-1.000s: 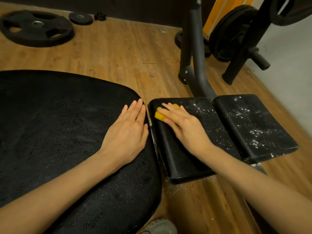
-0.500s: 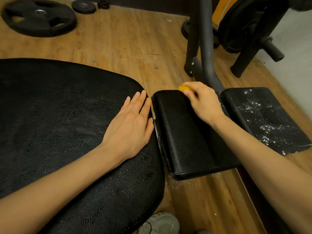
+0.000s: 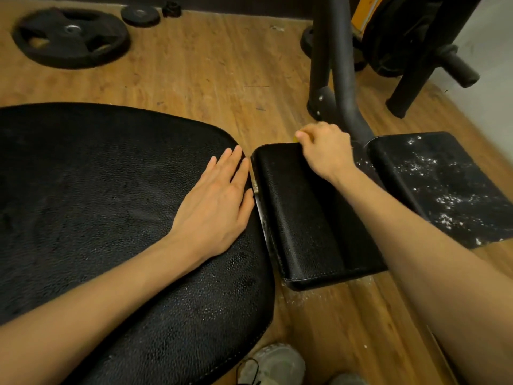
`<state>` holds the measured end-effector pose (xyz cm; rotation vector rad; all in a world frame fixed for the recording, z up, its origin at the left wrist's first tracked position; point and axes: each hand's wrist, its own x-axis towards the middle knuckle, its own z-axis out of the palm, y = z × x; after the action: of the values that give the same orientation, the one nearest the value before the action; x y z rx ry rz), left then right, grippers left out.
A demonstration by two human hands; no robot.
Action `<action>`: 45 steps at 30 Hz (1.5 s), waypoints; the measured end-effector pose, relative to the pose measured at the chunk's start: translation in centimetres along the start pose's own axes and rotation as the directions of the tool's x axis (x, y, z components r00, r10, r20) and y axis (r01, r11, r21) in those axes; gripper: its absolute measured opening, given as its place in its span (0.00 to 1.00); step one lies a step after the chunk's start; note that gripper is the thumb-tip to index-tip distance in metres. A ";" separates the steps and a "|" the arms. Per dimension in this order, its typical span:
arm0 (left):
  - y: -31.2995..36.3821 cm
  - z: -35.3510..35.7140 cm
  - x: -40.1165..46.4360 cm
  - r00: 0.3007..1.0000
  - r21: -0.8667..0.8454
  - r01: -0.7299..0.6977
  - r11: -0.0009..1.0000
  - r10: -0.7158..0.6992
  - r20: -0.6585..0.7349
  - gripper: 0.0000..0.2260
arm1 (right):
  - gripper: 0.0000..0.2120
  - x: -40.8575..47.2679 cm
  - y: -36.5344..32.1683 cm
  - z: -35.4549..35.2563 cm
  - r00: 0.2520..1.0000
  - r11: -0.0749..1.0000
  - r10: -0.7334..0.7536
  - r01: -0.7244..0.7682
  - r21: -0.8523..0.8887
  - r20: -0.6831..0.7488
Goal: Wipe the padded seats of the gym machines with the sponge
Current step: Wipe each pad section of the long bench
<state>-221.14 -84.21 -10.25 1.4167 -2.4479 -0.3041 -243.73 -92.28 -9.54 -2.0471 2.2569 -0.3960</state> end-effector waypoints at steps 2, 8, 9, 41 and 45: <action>0.0 -0.1 0.0 1.000 -0.006 0.001 1.000 -0.001 0.016 0.27 | 0.16 -1.1 -3.2 1.0 0.992 0.991 -0.121 0.122 0.047 -0.027; 0.5 -0.5 -0.1 0.998 -0.014 -0.017 1.000 0.018 0.052 0.29 | 0.17 -0.4 1.8 -0.1 0.996 0.996 -0.084 0.084 -0.023 -0.010; 1.1 -0.5 -0.1 0.998 -0.027 -0.029 0.999 0.031 0.056 0.29 | 0.16 0.2 3.1 -0.7 0.999 0.997 0.038 -0.040 -0.060 -0.031; 5.2 1.6 0.5 0.996 -0.051 -0.075 0.996 0.078 0.053 0.29 | 0.21 -8.9 1.9 -0.9 0.978 0.978 -0.209 0.208 -0.028 -0.010; 5.3 1.5 0.4 0.995 -0.064 -0.067 0.996 0.071 0.064 0.29 | 0.18 -3.9 3.4 -0.9 0.996 0.995 0.039 -0.046 -0.083 -0.080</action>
<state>-226.15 -81.94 -9.81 1.3136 -2.5107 -0.4133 -246.78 -88.03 -9.91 -2.0537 2.3981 -0.3907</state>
